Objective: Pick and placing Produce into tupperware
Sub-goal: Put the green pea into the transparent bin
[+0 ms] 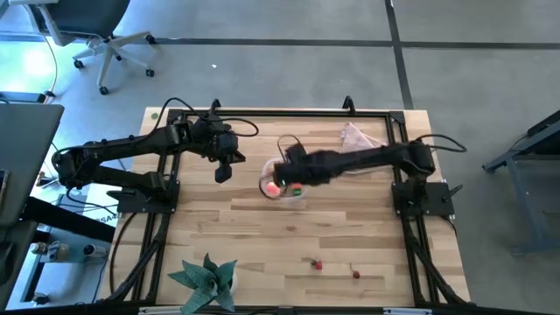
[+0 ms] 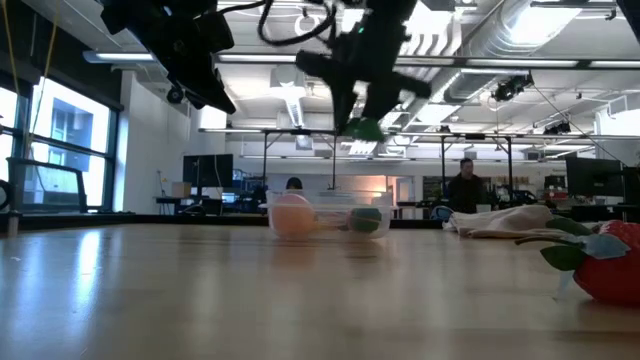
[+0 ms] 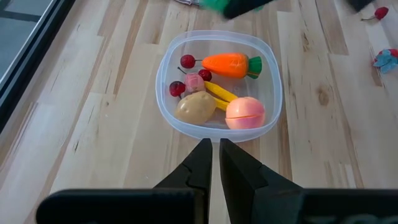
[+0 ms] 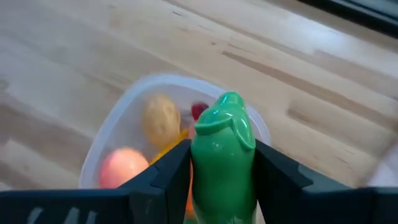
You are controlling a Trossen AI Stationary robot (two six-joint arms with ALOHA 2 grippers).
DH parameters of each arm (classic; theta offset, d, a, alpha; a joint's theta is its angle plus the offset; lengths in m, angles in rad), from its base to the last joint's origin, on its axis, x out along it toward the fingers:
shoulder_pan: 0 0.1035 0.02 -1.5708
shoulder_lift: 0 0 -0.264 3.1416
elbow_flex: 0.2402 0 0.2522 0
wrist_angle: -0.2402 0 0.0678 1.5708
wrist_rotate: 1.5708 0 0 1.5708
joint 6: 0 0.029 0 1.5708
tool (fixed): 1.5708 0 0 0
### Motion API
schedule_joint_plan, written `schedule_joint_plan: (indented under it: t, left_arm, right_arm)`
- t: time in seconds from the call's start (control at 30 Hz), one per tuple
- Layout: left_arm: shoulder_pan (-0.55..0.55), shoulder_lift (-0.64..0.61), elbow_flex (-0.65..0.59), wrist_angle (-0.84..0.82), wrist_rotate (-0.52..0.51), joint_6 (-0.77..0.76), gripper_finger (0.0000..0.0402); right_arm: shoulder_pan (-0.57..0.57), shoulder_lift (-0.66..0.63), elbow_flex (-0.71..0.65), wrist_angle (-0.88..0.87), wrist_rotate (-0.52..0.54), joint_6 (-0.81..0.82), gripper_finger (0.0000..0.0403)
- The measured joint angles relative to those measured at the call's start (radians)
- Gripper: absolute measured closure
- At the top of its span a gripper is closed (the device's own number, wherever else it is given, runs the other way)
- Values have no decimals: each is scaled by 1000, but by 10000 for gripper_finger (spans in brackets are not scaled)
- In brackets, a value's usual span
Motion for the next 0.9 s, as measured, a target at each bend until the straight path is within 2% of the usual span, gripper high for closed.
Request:
schedule_joint_plan:
  t: [0.17, 0.37, 0.9]
  left_arm:
    - [0, 0, 0, 0, 0, 0, 380]
    - [0, 0, 0, 0, 0, 0, 380]
    - [0, 0, 0, 0, 0, 0, 380]
  right_arm:
    - [-82, 49, 0, 94, -105, -57, 258]
    - [-100, 117, 0, 158, -161, -83, 258]
    - [-92, 196, 0, 232, -182, -47, 258]
